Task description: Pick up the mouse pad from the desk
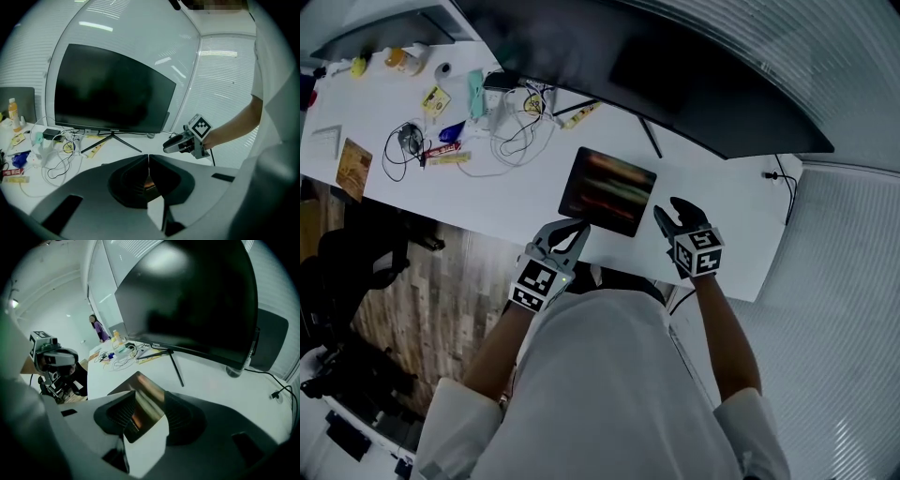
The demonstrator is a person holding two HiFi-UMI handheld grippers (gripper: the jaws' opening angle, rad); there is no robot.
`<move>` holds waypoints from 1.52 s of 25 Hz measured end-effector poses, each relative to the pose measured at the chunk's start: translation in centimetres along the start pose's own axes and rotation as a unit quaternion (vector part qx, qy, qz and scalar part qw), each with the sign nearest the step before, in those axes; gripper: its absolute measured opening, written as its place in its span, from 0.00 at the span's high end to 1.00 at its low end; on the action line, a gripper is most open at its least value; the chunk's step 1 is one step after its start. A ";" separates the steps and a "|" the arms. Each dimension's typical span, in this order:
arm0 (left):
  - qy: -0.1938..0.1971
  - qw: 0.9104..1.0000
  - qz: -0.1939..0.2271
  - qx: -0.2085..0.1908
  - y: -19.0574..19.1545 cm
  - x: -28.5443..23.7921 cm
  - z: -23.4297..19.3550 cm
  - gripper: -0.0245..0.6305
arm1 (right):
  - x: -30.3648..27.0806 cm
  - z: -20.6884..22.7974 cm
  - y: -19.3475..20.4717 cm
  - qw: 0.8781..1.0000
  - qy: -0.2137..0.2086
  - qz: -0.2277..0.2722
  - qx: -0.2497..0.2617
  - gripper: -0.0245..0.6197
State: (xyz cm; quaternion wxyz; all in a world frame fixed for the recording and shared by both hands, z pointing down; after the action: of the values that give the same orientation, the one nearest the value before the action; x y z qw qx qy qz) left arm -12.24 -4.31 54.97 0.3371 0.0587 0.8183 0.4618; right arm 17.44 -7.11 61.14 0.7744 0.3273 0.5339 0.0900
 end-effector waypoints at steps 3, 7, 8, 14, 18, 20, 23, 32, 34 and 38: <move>0.010 1.000 0.003 0.002 0.1 -0.6 -0.7 0.93 | -2.3 0.2 0.2 1.000 0.005 -0.024 0.006 0.59; 0.020 1.000 -0.010 0.005 0.4 -1.3 -1.4 0.93 | -5.0 0.7 0.9 0.999 0.012 -0.052 0.006 0.52; 0.022 1.000 -0.012 0.006 0.4 -1.4 -1.6 0.93 | -5.5 0.8 1.0 0.998 0.014 -0.057 0.005 0.51; 0.025 0.999 -0.018 0.013 0.9 -1.6 -3.0 0.93 | -8.6 1.4 1.2 0.996 0.023 -0.086 0.010 0.47; 0.025 0.999 -0.022 0.014 1.2 -1.9 -3.6 0.93 | -10.7 1.7 1.3 0.994 0.022 -0.110 0.021 0.44; 0.025 0.999 -0.023 0.015 1.3 -2.0 -3.9 0.93 | -11.6 1.7 1.4 0.992 0.025 -0.123 0.033 0.43; 0.024 0.999 -0.025 0.018 1.5 -2.0 -4.4 0.93 | -12.6 1.7 1.5 0.988 0.031 -0.142 0.049 0.42; 0.016 0.999 -0.027 0.031 2.2 -1.6 -5.5 0.93 | -14.6 2.1 1.6 0.979 0.040 -0.183 0.082 0.41; 0.016 0.999 -0.028 0.033 2.4 -1.5 -5.7 0.93 | -14.7 1.9 1.5 0.977 0.044 -0.191 0.086 0.41; 0.015 0.999 -0.029 0.037 2.7 -1.4 -5.9 0.93 | -14.8 1.7 1.4 0.976 0.051 -0.194 0.089 0.42</move>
State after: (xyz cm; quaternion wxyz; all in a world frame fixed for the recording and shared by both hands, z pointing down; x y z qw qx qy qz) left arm -15.30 -7.54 59.88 0.3354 0.0401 0.8414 0.4219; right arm 13.13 -14.01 73.71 0.7166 0.2799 0.6320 -0.0934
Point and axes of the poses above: the fingertips, and each gripper's own axes: x backward along the fingers, z to its right, y out of its underside, the point moved 10 cm from there along x, backward along the fingers, and after that the axes turned 3 degrees about y, right-handed, at the moved point
